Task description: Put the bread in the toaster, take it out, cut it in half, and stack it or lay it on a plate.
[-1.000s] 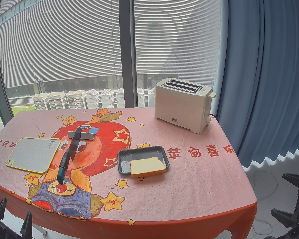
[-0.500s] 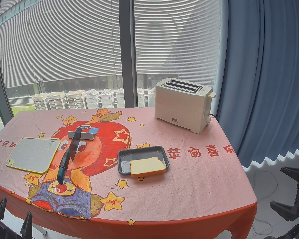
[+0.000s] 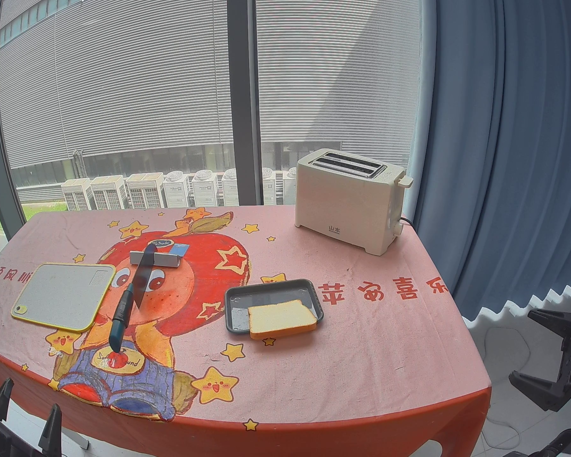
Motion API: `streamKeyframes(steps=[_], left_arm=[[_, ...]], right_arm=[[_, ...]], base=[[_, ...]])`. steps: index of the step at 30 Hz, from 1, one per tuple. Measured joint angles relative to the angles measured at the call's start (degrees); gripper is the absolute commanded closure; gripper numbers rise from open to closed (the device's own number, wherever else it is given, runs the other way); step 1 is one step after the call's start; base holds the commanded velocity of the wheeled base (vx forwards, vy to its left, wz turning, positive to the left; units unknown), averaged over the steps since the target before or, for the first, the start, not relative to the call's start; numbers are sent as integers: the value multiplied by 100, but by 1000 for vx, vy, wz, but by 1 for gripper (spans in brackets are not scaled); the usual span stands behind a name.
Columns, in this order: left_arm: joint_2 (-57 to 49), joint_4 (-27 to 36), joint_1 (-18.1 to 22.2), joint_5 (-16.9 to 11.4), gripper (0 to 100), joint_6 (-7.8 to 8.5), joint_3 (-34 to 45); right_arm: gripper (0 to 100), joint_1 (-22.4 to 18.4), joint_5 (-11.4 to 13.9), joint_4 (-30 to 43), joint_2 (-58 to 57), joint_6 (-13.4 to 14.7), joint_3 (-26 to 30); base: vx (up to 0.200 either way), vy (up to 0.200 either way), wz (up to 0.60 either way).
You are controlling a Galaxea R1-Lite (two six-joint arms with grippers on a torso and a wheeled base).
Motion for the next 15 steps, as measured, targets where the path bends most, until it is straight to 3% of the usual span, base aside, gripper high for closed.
streamKeyframes(steps=[15], left_arm=[[0, 0, 0, 0, 0, -2, 0]], right_arm=[[0, 99, -10, -602, 664, -41, 0]], base=[[0, 0, 0]])
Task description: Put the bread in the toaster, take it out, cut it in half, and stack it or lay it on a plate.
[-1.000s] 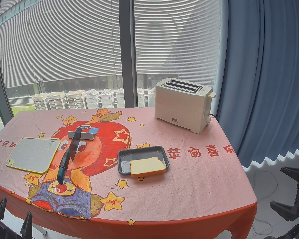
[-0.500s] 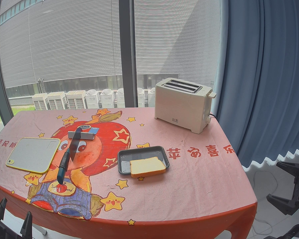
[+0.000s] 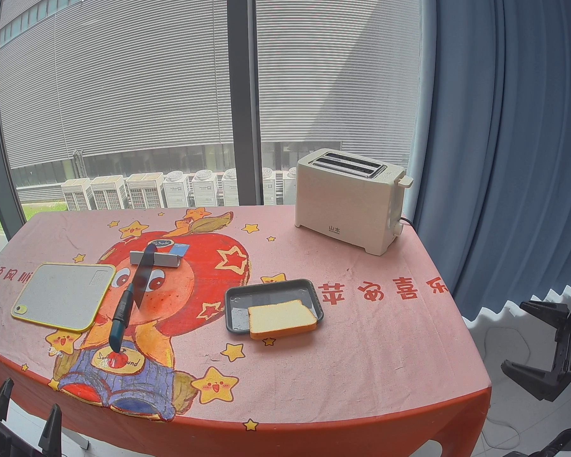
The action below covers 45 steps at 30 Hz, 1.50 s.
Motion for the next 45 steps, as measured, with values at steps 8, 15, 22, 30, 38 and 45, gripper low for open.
streamKeyframes(steps=[8, 15, 22, 30, 38, 45], left_arm=[[0, 0, 0, 0, 0, 0, 0], [0, 0, 0, 0, 0, 0, 0], [0, 0, 0, 0, 0, 0, 0], [0, 0, 0, 0, 0, 2, 0], [0, 0, 0, 0, 0, 0, 0], [0, 0, 0, 0, 0, 2, 0]], right_arm=[[0, 100, -20, -427, 361, -2, 0], [0, 243, -52, -829, 758, -2, 2], [0, 430, -202, -1213, 1165, -2, 2], [0, 602, -307, -1481, 1547, 4, 17], [0, 675, -318, -1780, 1825, 6, 13], [0, 856, -417, -2215, 2221, 13, -20]], base=[[0, 0, 0], [0, 0, 0], [0, 0, 0], [0, 0, 0], [0, 0, 0], [0, 0, 0]])
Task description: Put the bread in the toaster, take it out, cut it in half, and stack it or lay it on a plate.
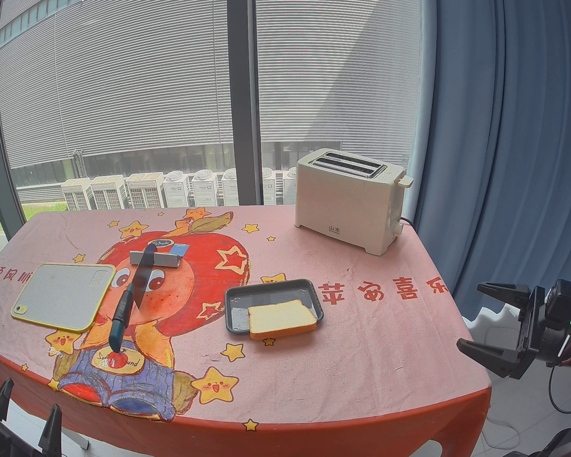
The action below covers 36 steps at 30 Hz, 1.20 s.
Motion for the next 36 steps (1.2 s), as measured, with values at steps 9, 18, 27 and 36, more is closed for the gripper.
streamKeyframes(steps=[9, 18, 27, 36], left_arm=[[0, 0, 0, 0, 0, -2, 0], [0, 0, 0, 0, 0, 0, 0], [0, 0, 0, 0, 0, -2, 0], [0, 0, 0, 0, 0, 0, 0]], right_arm=[[0, 160, -40, -341, 458, 11, -44], [0, 344, -163, -816, 946, 48, -94], [0, 462, -200, -845, 1247, 77, -260], [0, 551, -208, -845, 1451, 204, -378]], base=[[0, 0, 0], [0, 0, 0], [0, 0, 0], [0, 0, 0]])
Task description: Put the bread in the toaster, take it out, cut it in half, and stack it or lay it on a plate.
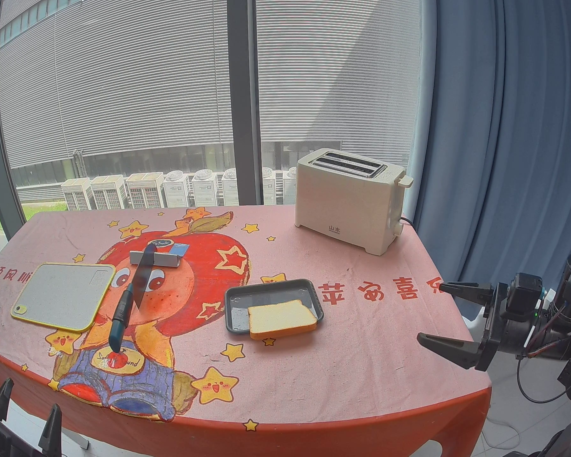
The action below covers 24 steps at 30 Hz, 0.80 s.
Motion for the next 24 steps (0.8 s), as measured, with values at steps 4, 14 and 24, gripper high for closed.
streamKeyframes(steps=[4, 14, 24], left_arm=[[0, 0, 0, 0, 0, -2, 0], [0, 0, 0, 0, 0, 0, 0], [0, 0, 0, 0, 0, -2, 0]], right_arm=[[0, 68, -10, 0, 88, 115, -88], [0, 247, -10, 0, 369, 439, -280], [0, 433, -13, 0, 603, 801, -468]], base=[[0, 0, 0], [0, 0, 0], [0, 0, 0]])
